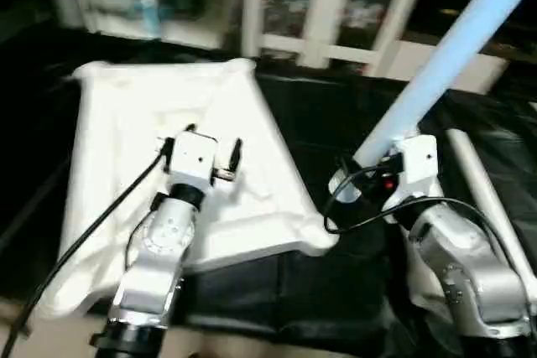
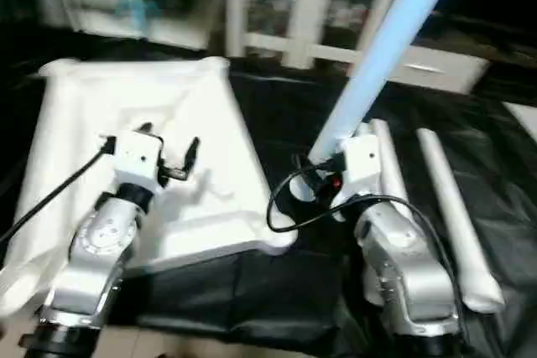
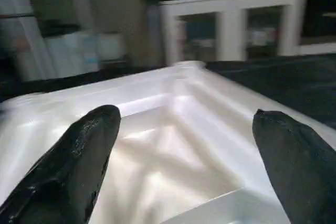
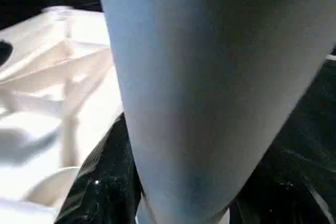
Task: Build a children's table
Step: Move to table, then insert table leg to table base
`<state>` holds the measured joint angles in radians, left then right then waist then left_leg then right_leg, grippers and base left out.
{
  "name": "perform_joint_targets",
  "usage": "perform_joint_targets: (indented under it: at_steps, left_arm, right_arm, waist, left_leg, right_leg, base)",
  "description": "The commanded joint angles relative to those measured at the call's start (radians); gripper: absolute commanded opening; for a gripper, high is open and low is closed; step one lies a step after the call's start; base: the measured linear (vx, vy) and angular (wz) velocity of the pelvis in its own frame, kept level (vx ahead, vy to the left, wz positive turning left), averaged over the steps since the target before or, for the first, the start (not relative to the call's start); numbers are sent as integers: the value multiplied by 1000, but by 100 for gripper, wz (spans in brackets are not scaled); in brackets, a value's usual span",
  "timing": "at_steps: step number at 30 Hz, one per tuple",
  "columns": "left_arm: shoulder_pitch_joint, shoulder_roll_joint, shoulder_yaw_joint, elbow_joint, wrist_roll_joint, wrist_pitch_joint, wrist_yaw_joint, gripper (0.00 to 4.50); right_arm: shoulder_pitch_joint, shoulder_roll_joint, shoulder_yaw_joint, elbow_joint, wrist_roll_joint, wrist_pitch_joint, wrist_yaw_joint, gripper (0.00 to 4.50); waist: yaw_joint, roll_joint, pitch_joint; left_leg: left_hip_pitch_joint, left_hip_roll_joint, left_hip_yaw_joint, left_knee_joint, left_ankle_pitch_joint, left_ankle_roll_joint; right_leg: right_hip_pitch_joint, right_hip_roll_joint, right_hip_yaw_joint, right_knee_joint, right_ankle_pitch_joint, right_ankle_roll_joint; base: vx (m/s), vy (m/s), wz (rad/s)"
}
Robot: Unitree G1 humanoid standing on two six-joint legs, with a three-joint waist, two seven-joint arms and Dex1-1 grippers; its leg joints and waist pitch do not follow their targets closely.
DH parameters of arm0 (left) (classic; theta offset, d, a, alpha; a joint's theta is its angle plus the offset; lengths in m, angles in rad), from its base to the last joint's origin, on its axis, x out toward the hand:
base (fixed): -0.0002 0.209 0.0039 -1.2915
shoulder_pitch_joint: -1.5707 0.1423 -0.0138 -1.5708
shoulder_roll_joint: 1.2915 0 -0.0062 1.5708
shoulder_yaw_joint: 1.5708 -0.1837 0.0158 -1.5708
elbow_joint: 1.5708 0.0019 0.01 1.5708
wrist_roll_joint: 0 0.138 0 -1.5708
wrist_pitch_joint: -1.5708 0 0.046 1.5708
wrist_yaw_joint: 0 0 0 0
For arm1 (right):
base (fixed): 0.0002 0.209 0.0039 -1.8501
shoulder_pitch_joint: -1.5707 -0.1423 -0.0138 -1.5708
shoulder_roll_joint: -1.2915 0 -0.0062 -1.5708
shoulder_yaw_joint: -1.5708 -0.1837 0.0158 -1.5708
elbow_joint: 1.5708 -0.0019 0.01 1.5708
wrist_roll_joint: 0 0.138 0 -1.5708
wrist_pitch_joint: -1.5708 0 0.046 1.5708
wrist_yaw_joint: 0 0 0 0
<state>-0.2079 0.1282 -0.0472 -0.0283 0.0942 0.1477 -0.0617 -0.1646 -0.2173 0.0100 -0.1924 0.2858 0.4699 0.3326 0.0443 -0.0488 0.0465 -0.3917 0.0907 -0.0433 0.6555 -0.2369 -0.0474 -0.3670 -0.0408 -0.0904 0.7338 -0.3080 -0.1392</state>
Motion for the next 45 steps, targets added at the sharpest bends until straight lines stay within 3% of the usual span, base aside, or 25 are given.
perform_joint_targets:
  at_steps: [1, 2, 3, 4, 5, 6, 7, 8, 9, 10, 11, 12, 13, 14, 15, 16, 17, 18, 19, 23, 24, 26, 30, 34, 45]
  left_arm:
    - [-15, -20, -22, -3, -2, 13, 0, 447]
    - [-21, -23, -14, 1, -17, 29, 4, 447]
    - [-27, -14, -19, 5, -13, 53, 1, 447]
    - [-28, -9, -23, 9, -7, 54, -1, 447]
    - [-28, -4, -26, 12, -2, 55, -5, 447]
    - [-29, -1, -26, 13, -17, 56, -30, 447]
    - [-30, 1, -27, 13, -19, 55, -37, 447]
    - [-32, 7, -29, 14, -23, 51, -54, 447]
    - [-36, 20, -34, 15, -21, 46, -78, 447]
    - [-44, 31, -34, 21, -35, 55, -111, 447]
    - [-56, 43, -38, 33, -44, 63, -143, 447]
    - [-76, 62, -47, 63, -71, 66, -210, 447]
    - [-81, 69, -50, 70, -75, 63, -226, 447]
    - [-99, 95, -64, 90, -108, 59, -311, 447]
    - [-99, 95, -64, 90, -108, 59, -311, 447]
    - [-107, 105, -72, 94, -127, 62, -353, 447]
    - [-129, 122, -78, 114, -153, 47, -418, 447]
    - [-149, 131, -80, 136, -173, 45, -464, 447]
    - [-174, 142, -96, 166, -179, 38, -518, 447]
    - [-221, 168, -154, 217, -186, 30, -662, 447]
    - [-238, 204, -193, 243, -195, 40, -780, 447]
    - [-267, 231, -233, 282, -205, 45, -901, 447]
    - [-303, 239, -291, 350, -205, 81, -1017, 447]
    - [-318, 228, -296, 411, -187, 49, -1018, 447]
    - [-375, 222, -303, 558, -154, 7, -1031, 346]
  right_arm:
    - [-7, -11, -29, -3, 3, -12, -23, 186]
    - [-7, -4, -41, 2, 6, -8, -37, 186]
    - [-9, -7, -35, 5, -5, -14, -34, 186]
    - [-8, -7, -33, 5, -7, -17, -30, 186]
    - [-8, -5, -31, 4, -7, -19, -26, 186]
    - [-12, -1, -28, 5, -5, -21, -23, 186]
    - [-13, 0, -27, 6, -4, -22, -22, 186]
    - [-18, 3, -25, 8, -2, -23, -20, 186]
    - [-26, 8, -24, 14, 2, -25, -15, 186]
    - [-35, 10, -21, 20, 3, -24, -12, 186]
    - [-45, 10, -22, 29, 8, -22, -5, 186]
    - [-53, -1, -23, 46, 15, -24, 15, 186]
    - [-54, -5, -21, 50, 14, -25, 20, 186]
    - [-56, -23, -19, 58, 16, -25, 43, 186]
    - [-56, -23, -19, 58, 16, -25, 43, 186]
    - [-57, -32, -21, 59, 19, -23, 55, 186]
    - [-64, -43, -34, 52, 38, -18, 77, 186]
    - [-70, -49, -50, 47, 62, -13, 99, 186]
    - [-73, -59, -73, 40, 90, -7, 122, 186]
    - [-85, -99, -113, 26, 143, 19, 182, 186]
    - [-85, -125, -108, 19, 156, 36, 220, 186]
    - [-83, -159, -100, 8, 179, 66, 271, 186]
    - [-78, -189, -77, -6, 184, 92, 297, 186]
    - [-80, -200, -70, -6, 178, 105, 289, 186]
    - [-84, -226, -48, -38, 181, 146, 302, 186]
  waist:
    - [-9, 44, -53]
    - [-2, 27, -53]
    - [9, 23, -54]
    - [31, -10, -42]
    - [78, -40, -54]
    - [92, -46, -37]
    - [102, -38, -37]
    - [104, -32, -46]
    - [104, -12, -49]
    - [97, -13, -53]
    - [97, -5, -51]
    - [102, -1, -47]
    - [104, 1, -46]
    - [110, 27, -43]
    - [107, 15, -40]
    - [110, 26, -42]
    - [114, 64, -47]
    - [110, 48, -48]
    - [110, 45, -51]
    - [108, 50, -53]
    - [106, 22, -54]
    - [103, 47, -55]
    - [95, 40, -59]
    - [95, 38, -56]
    - [97, 36, -56]
  left_leg:
    - [72, 180, -130, -151, 85, 374]
    - [63, 160, -71, -161, -22, 365]
    - [58, 133, -48, -150, -53, 361]
    - [10, 38, 33, -52, -108, 284]
    - [-15, 3, 131, 87, -91, 154]
    - [-26, 15, 138, 51, -11, 58]
    - [-16, 28, 139, 19, 6, 47]
    - [-5, 60, 133, -37, 10, 63]
    - [9, 84, 130, -62, 27, 65]
    - [29, 113, 123, -97, 7, 77]
    - [36, 126, 124, -106, -26, 75]
    - [53, 136, 136, -118, -99, 55]
    - [57, 140, 141, -122, -113, 45]
    - [60, 147, 147, -128, -142, 26]
    - [60, 156, 151, -135, -180, 9]
    - [60, 158, 148, -137, -187, 0]
    - [61, 162, 147, -136, -188, -14]
    - [63, 163, 157, -137, -189, -11]
    - [58, 163, 157, -137, -176, -12]
    - [49, 159, 175, -130, -114, 4]
    - [46, 156, 182, -130, -86, 20]
    - [45, 156, 182, -127, -62, 28]
    - [41, 158, 185, -124, -38, 37]
    - [42, 156, 188, -123, -50, 39]
    - [44, 160, 190, -124, -59, 39]
  right_leg:
    - [-49, -23, 27, 12, -123, -48]
    - [-33, -34, 58, -23, -52, -74]
    - [-22, -46, 76, -56, -21, -113]
    - [7, -112, 122, -189, -34, -255]
    - [64, -158, 130, -236, -191, -188]
    - [59, -143, 135, -226, -223, -36]
    - [64, -148, 147, -224, -232, 39]
    - [79, -146, 148, -205, -153, 119]
    - [74, -141, 131, -200, -100, 132]
    - [56, -102, 94, -192, -59, 176]
    - [49, -104, 89, -196, -72, 178]
    - [42, -112, 84, -209, -150, 149]
    - [38, -112, 82, -212, -168, 136]
    - [32, -116, 82, -216, -194, 115]
    - [33, -116, 78, -221, -228, 99]
    - [36, -118, 78, -216, -222, 88]
    - [31, -121, 80, -208, -176, 66]
    - [33, -119, 79, -212, -130, 53]
    - [38, -119, 78, -205, -96, 41]
    - [38, -125, 78, -187, 17, -14]
    - [43, -126, 79, -185, 2, -9]
    - [37, -129, 79, -186, -12, -1]
    - [43, -134, 77, -181, 39, -23]
    - [43, -133, 77, -188, -1, -28]
    - [40, -137, 74, -191, -34, -25]
  base:
    - [-57, -176, 45]
    - [-67, -227, 32]
    - [-67, -227, 32]
    - [-48, -226, 16]
    - [-57, -186, 3]
    - [-57, -186, 3]
    - [-84, -165, 2]
    - [-77, -135, 5]
    - [-77, -135, 5]
    - [-78, -109, 4]
    - [-60, -73, 5]
    - [-60, -73, 5]
    - [0, 0, 0]
    - [0, 0, 0]
    - [0, 0, 0]
    - [0, 0, 0]
    - [0, 0, 0]
    - [0, 0, 0]
    - [-20, 56, 4]
    - [-1, 48, 1]
    - [0, 0, 0]
    - [0, 0, 0]
    - [0, 0, 0]
    - [0, 0, 0]
    - [0, 0, 0]
